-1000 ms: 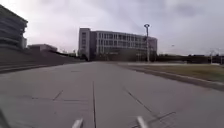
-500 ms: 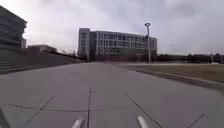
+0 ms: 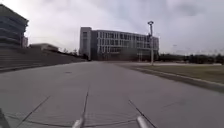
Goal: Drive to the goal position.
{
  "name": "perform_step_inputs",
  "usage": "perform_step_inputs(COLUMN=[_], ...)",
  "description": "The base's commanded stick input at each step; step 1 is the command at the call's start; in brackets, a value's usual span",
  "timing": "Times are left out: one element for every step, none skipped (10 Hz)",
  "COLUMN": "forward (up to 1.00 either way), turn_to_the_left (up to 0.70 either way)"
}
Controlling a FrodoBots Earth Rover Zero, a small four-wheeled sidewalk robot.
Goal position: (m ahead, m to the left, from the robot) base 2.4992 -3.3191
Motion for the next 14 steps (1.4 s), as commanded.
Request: perform_step_inputs(forward=[0.7,0.7,0.7,0.7,0.7,0.7,0.7,0.7,0.7,0.7,0.7,0.7,0.7,0.7], turn_to_the_left=[0.09,0.03,0.0,0.0,0.0,0.0,0.0,0.0,0.0,0.0,0.0,0.0,0.0,0.0])
